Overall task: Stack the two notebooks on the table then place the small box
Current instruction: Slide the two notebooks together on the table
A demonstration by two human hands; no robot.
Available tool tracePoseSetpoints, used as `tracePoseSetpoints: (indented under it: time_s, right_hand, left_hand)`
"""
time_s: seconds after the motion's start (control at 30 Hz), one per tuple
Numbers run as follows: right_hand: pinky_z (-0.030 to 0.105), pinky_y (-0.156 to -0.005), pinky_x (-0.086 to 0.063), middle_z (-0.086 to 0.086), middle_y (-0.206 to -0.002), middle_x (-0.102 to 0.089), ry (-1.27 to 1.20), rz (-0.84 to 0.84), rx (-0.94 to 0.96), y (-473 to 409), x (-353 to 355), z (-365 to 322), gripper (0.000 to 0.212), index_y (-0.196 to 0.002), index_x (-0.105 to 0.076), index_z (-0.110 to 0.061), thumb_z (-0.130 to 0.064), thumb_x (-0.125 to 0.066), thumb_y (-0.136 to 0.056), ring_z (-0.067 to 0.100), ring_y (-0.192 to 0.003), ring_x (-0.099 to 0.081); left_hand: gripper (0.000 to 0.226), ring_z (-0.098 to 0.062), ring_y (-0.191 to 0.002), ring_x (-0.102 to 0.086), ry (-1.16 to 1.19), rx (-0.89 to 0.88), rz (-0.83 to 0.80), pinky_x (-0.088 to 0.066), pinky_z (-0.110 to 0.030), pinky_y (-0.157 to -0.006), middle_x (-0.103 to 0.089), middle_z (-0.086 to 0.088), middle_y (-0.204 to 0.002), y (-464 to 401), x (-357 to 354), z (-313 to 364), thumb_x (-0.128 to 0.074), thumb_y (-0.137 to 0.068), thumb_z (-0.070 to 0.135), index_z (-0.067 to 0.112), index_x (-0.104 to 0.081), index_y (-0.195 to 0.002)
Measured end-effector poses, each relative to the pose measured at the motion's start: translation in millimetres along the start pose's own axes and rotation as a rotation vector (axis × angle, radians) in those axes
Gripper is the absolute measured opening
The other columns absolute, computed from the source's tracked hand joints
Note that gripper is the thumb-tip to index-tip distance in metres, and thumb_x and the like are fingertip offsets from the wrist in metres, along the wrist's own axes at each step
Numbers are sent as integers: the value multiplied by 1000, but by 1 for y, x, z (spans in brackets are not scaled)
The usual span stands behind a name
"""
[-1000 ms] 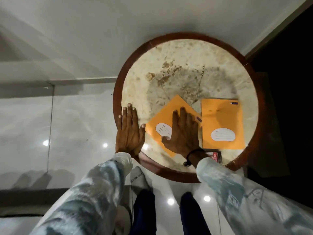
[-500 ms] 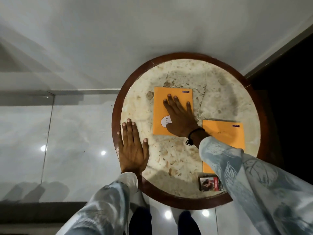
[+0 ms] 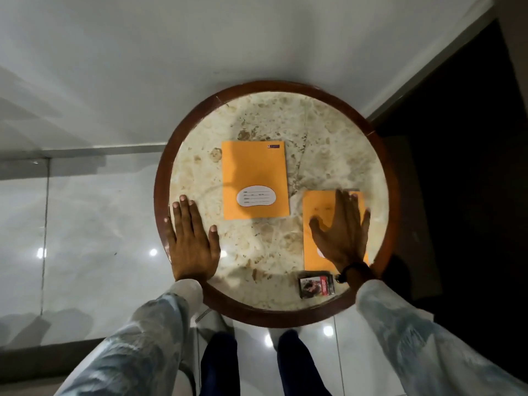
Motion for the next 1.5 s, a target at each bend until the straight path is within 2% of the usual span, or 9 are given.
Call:
tracePoseSetpoints:
  time_s: [0.17,0.37,0.57,0.7,0.83,0.93,1.03,1.2,1.5]
  right_hand:
    - [62,-123,-8,4,-171,6,78,-110,11,12,-26,24,91,-161,-3,-22,-68,-39,-92,27,-158,5]
    - [64,-123,-6,5,-170,8,64,-117,31,-24,-17,19,94,-161,-1,-21,-71,-38,-91,28,-158,5]
    - [59,-119,-25,12,-167,-18,-78,-98,-100,-24,17,33,109,-160,-11,-13,-50,-71,-77,32,-154,-19]
    - [55,-106,-43,19,-155,-36,-206,-141,-228,-26,29,55,115,-159,-11,-7,-39,-80,-73,39,-143,-36]
    - [48,-103,-46,19,-150,-42,-257,-191,-251,-32,23,70,100,-154,-25,-3,-32,-79,-74,42,-135,-43]
    - [44,-94,-49,16,-138,-50,-325,-192,-238,-40,17,83,59,-125,-55,-4,-25,-76,-73,40,-123,-52]
    - [35,-77,-48,16,-105,-58,-443,-213,-254,-50,13,96,24,-84,-55,-8,-19,-73,-74,32,-95,-58]
    - [47,-89,-59,17,-112,-72,-717,-364,-431,-54,12,101,61,-135,-53,-10,-20,-75,-80,36,-104,-68]
    - [34,-81,-53,13,-89,-76,-562,-207,-365,-50,11,91,50,-118,-64,-6,-19,-80,-72,35,-98,-69]
  left_hand:
    - [76,-30,-166,-6,-16,4,-15,0,-49,-135,-7,-15,-177,1,-1,0,-25,-105,46,5,-9,-166]
    - [77,-34,-165,-9,20,-5,-39,-6,-54,-135,-8,-18,-177,-1,0,3,-23,-104,46,2,-11,-166]
    - [70,-44,-159,-27,34,33,-117,-21,-60,-129,-27,-26,-170,-3,44,43,-31,-102,35,-2,-28,-161]
    - [33,-43,-113,-64,226,-135,-81,-49,-47,-93,-68,-21,-124,-6,74,135,-48,-102,16,4,-64,-128]
    - [42,-38,-126,-52,233,-316,-349,-41,-44,-106,-56,-20,-139,7,57,236,-42,-104,14,3,-50,-143]
    - [46,-42,-129,-48,272,-160,-447,-40,-45,-108,-48,-22,-142,15,43,273,-47,-99,9,-1,-41,-143]
    - [44,-47,-127,-52,478,88,-437,-43,-50,-104,-52,-28,-140,14,41,288,-50,-98,5,-6,-43,-139]
    - [45,-45,-134,-49,494,357,-351,-44,-51,-108,-48,-25,-145,15,48,287,-52,-98,9,-4,-43,-139]
    - [48,-39,-136,-49,321,453,-453,-49,-46,-108,-46,-19,-144,16,38,276,-64,-94,10,2,-43,-137]
Point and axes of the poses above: each hand's wrist, its own y-axis away from the middle knuckle, its own x-axis out of the back of the hand, z = x × y, the point moved 5 cm from there along -y, towards the middle knuckle
